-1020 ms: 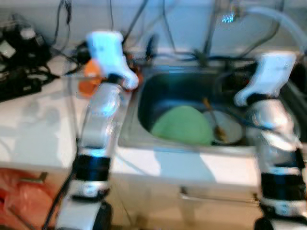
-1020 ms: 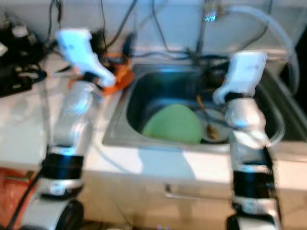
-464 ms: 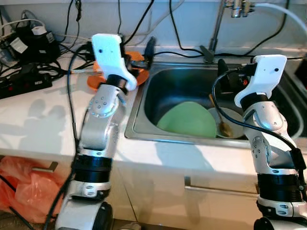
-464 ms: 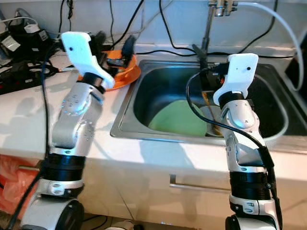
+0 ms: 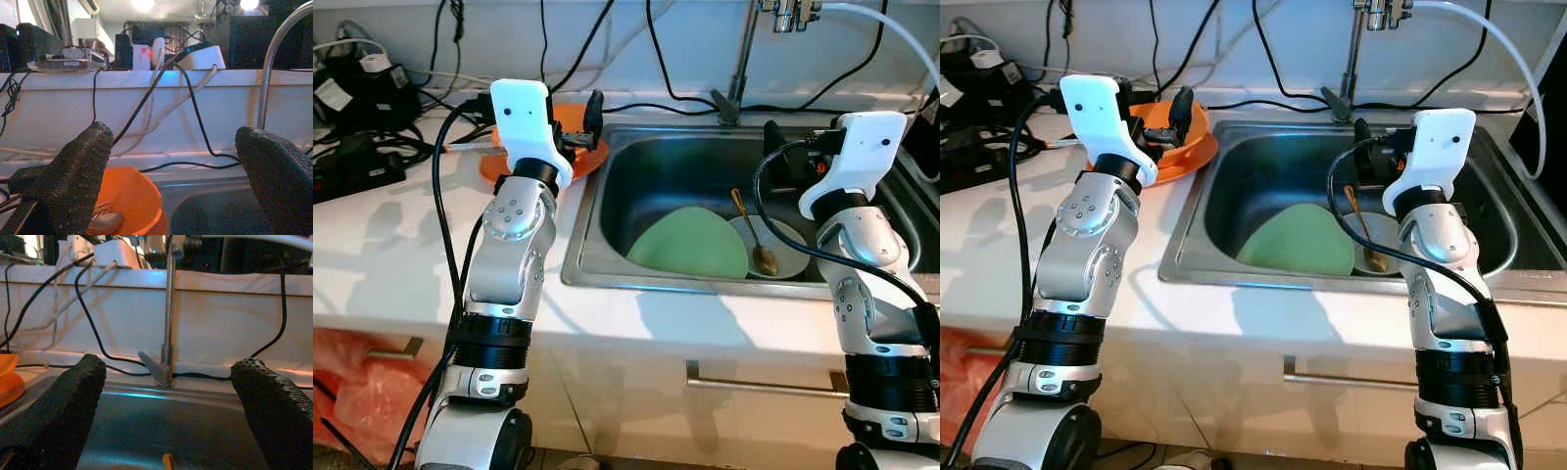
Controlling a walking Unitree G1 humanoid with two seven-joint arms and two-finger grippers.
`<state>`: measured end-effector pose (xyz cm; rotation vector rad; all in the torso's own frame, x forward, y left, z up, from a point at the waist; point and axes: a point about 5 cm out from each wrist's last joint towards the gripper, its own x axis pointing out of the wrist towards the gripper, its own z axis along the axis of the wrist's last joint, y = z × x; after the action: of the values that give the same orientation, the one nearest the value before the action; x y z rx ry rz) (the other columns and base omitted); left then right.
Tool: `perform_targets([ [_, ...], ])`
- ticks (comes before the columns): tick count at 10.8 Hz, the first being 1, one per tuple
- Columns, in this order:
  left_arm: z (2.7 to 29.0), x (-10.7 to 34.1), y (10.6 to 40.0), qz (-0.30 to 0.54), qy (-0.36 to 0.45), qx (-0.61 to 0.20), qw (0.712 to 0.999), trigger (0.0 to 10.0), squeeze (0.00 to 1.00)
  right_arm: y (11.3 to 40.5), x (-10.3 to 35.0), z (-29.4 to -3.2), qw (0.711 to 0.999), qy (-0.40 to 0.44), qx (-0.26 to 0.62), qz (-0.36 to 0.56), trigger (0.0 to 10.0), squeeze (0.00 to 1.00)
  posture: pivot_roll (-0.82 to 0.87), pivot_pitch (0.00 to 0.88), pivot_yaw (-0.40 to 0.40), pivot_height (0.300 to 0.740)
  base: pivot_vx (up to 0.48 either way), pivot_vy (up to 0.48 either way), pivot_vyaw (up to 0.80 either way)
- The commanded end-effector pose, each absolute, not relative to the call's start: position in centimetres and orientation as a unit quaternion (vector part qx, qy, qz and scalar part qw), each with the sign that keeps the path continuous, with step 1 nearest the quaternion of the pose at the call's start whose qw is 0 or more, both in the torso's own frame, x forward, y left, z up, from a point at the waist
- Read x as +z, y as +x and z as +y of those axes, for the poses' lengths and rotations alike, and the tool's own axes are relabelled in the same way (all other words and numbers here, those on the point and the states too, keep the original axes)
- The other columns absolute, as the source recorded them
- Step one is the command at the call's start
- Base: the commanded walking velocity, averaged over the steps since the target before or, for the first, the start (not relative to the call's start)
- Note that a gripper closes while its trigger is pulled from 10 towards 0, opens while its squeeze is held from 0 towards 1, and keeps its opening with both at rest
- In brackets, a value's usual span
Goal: Kitchen organization
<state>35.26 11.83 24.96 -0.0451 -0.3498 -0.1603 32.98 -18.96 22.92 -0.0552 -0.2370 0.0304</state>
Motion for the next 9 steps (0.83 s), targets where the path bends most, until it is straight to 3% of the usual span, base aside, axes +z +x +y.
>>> perform_targets([
  [1, 12.3, 24.4, 35.4, -0.16, -0.016, -0.065, 0.985, 10.0, 0.0, 33.1, 22.4, -18.8, 0.994, -0.027, 0.018, -0.102, 10.0, 0.45, 0.09, 0.022, 0.064, 0.74, 0.0, 0.0, 0.0],
  [2, 12.6, 24.2, 35.5, -0.158, -0.01, -0.056, 0.986, 10.0, 0.0, 33.0, 22.4, -18.6, 0.994, -0.028, 0.021, -0.102, 10.0, 0.12, 0.08, 0.022, 0.064, 0.74, 0.0, 0.0, 0.0],
  [3, 13.1, 23.9, 35.6, -0.153, -0.004, -0.041, 0.987, 10.0, 0.0, 33.0, 22.3, -18.5, 0.994, -0.029, 0.024, -0.099, 10.0, 0.0, 0.09, 0.025, 0.064, 0.74, 0.0, 0.0, 0.0],
  [6, 15.4, 20.7, 36.2, -0.086, 0.052, -0.009, 0.995, 10.0, 0.0, 32.8, 21.5, -17.5, 0.993, 0.037, 0.11, -0.036, 10.0, 0.0, 0.08, 0.027, 0.07, 0.74, 0.0, 0.0, 0.0],
  [9, 15.8, 19.4, 36.8, -0.048, 0.092, -0.025, 0.994, 10.0, 0.0, 31.0, 20.0, -16.9, 0.979, -0.008, 0.204, 0.025, 10.0, 0.0, 0.07, 0.037, 0.073, 0.74, 0.0, 0.0, 0.0],
])
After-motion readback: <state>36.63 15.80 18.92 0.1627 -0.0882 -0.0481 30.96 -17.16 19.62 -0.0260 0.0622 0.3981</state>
